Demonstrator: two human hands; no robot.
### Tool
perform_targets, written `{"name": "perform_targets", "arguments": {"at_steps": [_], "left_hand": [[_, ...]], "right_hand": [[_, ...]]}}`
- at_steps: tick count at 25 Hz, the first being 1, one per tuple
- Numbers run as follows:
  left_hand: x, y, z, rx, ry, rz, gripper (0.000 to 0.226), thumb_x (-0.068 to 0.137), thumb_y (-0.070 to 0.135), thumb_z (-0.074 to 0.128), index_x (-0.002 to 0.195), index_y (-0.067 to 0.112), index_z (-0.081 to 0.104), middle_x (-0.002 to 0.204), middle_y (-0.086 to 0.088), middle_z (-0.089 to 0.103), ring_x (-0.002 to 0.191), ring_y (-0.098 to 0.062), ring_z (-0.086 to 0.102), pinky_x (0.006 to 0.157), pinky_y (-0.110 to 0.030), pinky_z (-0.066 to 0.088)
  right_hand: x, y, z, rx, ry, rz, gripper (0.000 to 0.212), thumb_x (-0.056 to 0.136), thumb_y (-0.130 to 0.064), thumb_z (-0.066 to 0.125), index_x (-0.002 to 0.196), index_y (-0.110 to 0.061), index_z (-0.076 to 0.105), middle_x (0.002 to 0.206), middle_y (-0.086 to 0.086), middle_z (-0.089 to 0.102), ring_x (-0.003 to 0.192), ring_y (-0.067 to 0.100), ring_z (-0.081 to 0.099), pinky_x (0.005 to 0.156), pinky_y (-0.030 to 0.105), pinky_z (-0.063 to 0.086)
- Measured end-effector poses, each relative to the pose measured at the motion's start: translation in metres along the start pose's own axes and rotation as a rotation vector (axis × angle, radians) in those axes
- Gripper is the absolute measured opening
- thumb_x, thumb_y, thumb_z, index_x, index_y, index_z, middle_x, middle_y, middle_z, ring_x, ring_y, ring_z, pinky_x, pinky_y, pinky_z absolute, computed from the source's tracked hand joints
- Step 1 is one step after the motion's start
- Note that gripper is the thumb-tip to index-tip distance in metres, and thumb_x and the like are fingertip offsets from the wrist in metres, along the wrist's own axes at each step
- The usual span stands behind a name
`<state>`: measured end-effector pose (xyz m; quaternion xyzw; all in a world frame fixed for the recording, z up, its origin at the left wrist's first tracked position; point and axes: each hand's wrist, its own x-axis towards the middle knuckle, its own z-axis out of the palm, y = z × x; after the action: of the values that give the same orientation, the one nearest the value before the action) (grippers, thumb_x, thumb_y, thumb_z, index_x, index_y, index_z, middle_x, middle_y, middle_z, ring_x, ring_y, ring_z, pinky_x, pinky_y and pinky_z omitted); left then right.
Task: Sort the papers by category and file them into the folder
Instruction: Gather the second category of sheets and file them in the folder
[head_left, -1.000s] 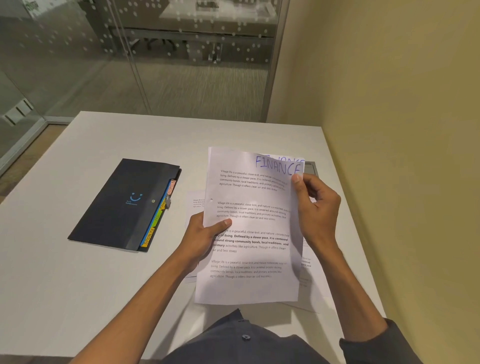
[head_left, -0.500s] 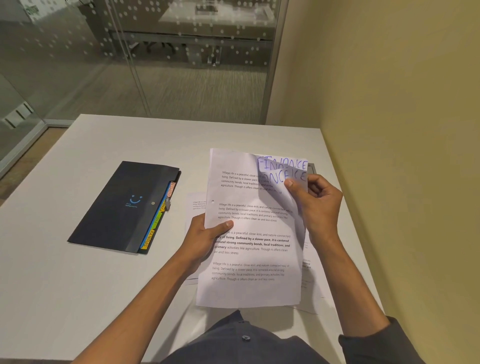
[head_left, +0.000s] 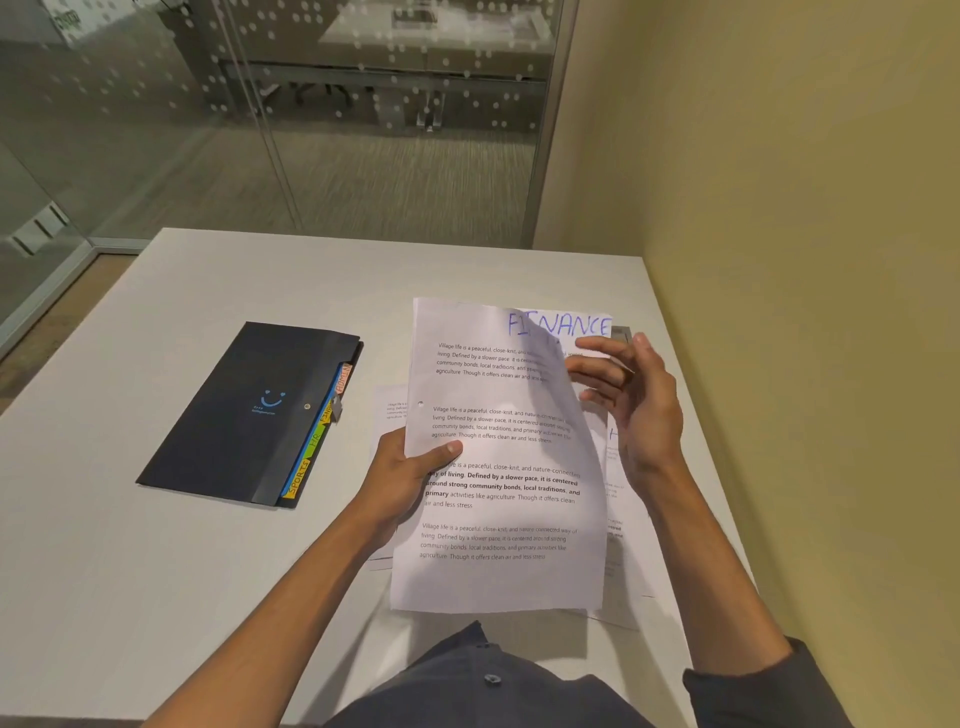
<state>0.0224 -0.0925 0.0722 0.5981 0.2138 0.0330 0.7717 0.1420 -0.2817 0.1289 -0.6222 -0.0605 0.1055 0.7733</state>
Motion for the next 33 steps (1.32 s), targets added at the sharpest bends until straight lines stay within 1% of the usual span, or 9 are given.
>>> {"name": "perform_targets", "arguments": {"at_steps": [4, 7, 10, 14, 17, 24, 28, 31, 33], "left_hand": [[-0.002, 0.0, 0.001, -0.004, -0.009, 0.008, 0.021, 0.088, 0.001, 0.06, 0.1, 0.018, 0.066, 0.095, 0.003, 0.075, 0.088, -0.018, 0.072, 0.073, -0.027, 0.058], [-0.005, -0.002, 0.002, -0.005, -0.01, 0.008, 0.022, 0.088, 0.0, 0.06, 0.1, 0.017, 0.067, 0.095, 0.003, 0.075, 0.088, -0.018, 0.072, 0.071, -0.026, 0.058], [-0.008, -0.004, 0.002, -0.007, -0.009, 0.008, 0.021, 0.088, 0.0, 0.06, 0.101, 0.016, 0.067, 0.095, 0.002, 0.075, 0.087, -0.019, 0.072, 0.071, -0.027, 0.058], [-0.011, -0.005, 0.002, -0.013, 0.002, 0.003, 0.021, 0.088, 0.0, 0.059, 0.098, 0.017, 0.067, 0.093, 0.003, 0.076, 0.085, -0.018, 0.072, 0.068, -0.026, 0.058], [-0.013, -0.005, 0.0, -0.028, 0.005, -0.005, 0.021, 0.088, 0.001, 0.059, 0.101, 0.015, 0.067, 0.094, 0.001, 0.076, 0.085, -0.019, 0.072, 0.067, -0.026, 0.058], [-0.015, -0.006, 0.0, -0.044, 0.002, -0.035, 0.02, 0.089, 0.004, 0.06, 0.102, 0.018, 0.066, 0.099, -0.002, 0.075, 0.088, -0.023, 0.072, 0.067, -0.029, 0.058], [-0.016, -0.003, 0.002, -0.053, -0.007, -0.023, 0.021, 0.089, 0.004, 0.059, 0.101, 0.019, 0.066, 0.098, -0.002, 0.075, 0.088, -0.022, 0.072, 0.068, -0.029, 0.059], [-0.017, -0.002, 0.002, -0.061, 0.0, -0.02, 0.02, 0.089, 0.003, 0.059, 0.099, 0.019, 0.067, 0.095, 0.0, 0.076, 0.084, -0.02, 0.073, 0.067, -0.028, 0.059], [-0.017, -0.002, 0.001, -0.062, 0.006, -0.022, 0.02, 0.089, 0.004, 0.059, 0.1, 0.019, 0.066, 0.096, -0.001, 0.075, 0.086, -0.021, 0.072, 0.069, -0.029, 0.059]], "right_hand": [[-0.004, 0.004, 0.002, -0.21, 0.048, -0.117, 0.023, 0.091, -0.002, 0.062, 0.11, -0.016, 0.063, 0.079, -0.002, 0.074, 0.062, 0.01, 0.065, 0.06, 0.02, 0.051], [-0.001, 0.012, -0.002, -0.585, 0.254, -0.272, 0.042, 0.079, -0.024, 0.08, 0.117, -0.021, 0.062, 0.107, -0.008, 0.067, 0.078, 0.003, 0.063, 0.067, 0.022, 0.05], [0.008, 0.015, -0.008, -0.799, 0.326, -0.206, 0.06, 0.075, -0.044, 0.08, 0.127, -0.023, 0.058, 0.126, -0.006, 0.058, 0.096, 0.009, 0.061, 0.078, 0.031, 0.051], [0.007, 0.014, -0.009, -0.576, 0.345, -0.22, 0.019, 0.081, -0.018, 0.073, 0.099, -0.014, 0.071, 0.085, -0.004, 0.068, 0.069, 0.006, 0.058, 0.069, 0.027, 0.052], [0.001, 0.009, -0.004, -0.46, 0.357, -0.323, 0.009, 0.081, -0.005, 0.068, 0.088, -0.01, 0.069, 0.075, -0.006, 0.067, 0.067, 0.005, 0.058, 0.066, 0.016, 0.048], [-0.007, 0.011, -0.003, -0.541, 0.314, -0.521, 0.009, 0.085, -0.013, 0.073, 0.093, -0.008, 0.074, 0.085, -0.003, 0.073, 0.077, 0.01, 0.066, 0.068, 0.019, 0.051], [-0.012, 0.011, -0.001, -0.664, 0.217, -0.642, 0.006, 0.086, -0.012, 0.073, 0.091, -0.008, 0.073, 0.124, 0.005, 0.065, 0.112, 0.011, 0.059, 0.086, 0.006, 0.04], [-0.017, 0.01, 0.004, -0.601, 0.085, -0.556, 0.007, 0.091, -0.023, 0.069, 0.086, -0.022, 0.074, 0.136, 0.0, 0.056, 0.126, 0.013, 0.051, 0.097, 0.016, 0.042], [-0.021, 0.008, 0.008, -0.394, -0.007, -0.399, 0.027, 0.098, -0.027, 0.054, 0.079, -0.025, 0.074, 0.122, 0.004, 0.066, 0.115, 0.014, 0.059, 0.096, 0.025, 0.047]]}}
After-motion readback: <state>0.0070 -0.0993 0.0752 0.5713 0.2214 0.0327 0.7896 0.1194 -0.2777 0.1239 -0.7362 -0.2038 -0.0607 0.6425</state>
